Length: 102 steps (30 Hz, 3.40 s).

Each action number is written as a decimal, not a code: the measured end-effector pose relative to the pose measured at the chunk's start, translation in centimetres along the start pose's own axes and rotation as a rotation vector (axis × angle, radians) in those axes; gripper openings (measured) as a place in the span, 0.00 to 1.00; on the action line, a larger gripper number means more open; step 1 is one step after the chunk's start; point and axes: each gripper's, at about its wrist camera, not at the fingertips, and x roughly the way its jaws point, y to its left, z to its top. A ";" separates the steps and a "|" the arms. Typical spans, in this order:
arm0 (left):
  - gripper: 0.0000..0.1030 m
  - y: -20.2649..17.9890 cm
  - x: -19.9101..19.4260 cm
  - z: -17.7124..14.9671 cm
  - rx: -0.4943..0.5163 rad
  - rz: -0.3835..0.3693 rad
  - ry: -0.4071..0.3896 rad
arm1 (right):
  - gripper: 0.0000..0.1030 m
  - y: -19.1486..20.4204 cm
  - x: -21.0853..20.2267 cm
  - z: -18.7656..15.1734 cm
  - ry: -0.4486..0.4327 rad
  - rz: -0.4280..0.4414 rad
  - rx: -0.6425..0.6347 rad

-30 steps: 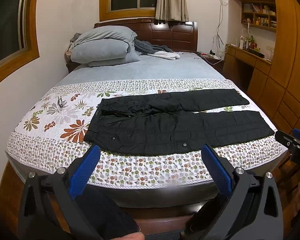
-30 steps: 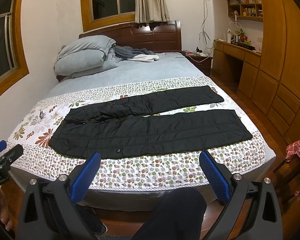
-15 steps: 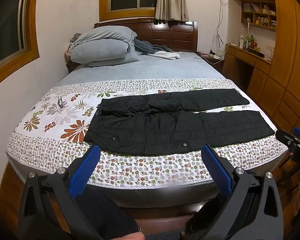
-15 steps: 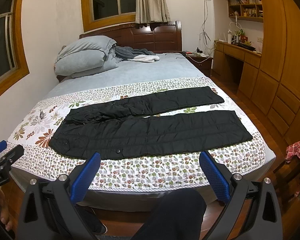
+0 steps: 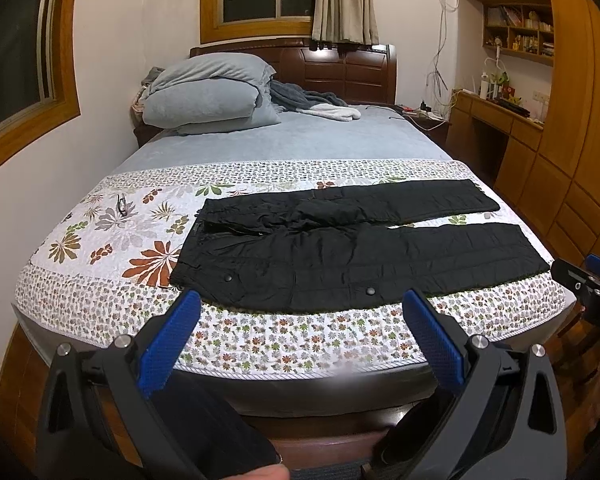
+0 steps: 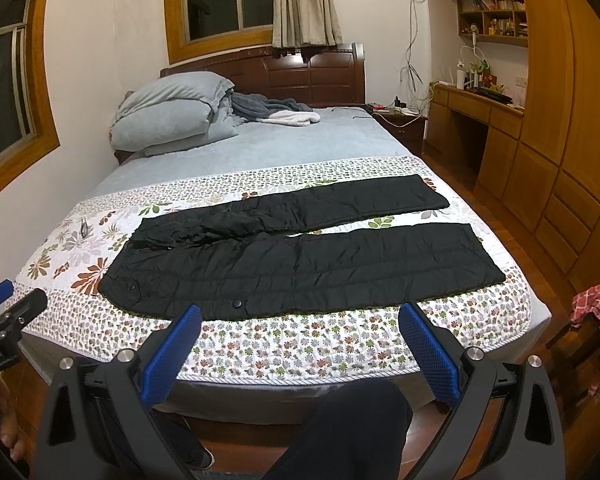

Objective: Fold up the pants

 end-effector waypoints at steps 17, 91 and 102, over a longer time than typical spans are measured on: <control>0.98 0.1 -0.1 0.0 -0.001 0.000 0.000 | 0.97 0.1 0.0 0.2 0.000 -0.001 -0.002; 0.41 27.3 39.1 -2.9 -0.655 -0.161 0.519 | 0.88 -38.0 27.0 -6.2 0.096 0.313 1.001; 0.42 27.5 39.8 -3.2 -0.674 -0.154 0.535 | 0.86 -44.2 30.5 -7.2 0.059 0.337 1.163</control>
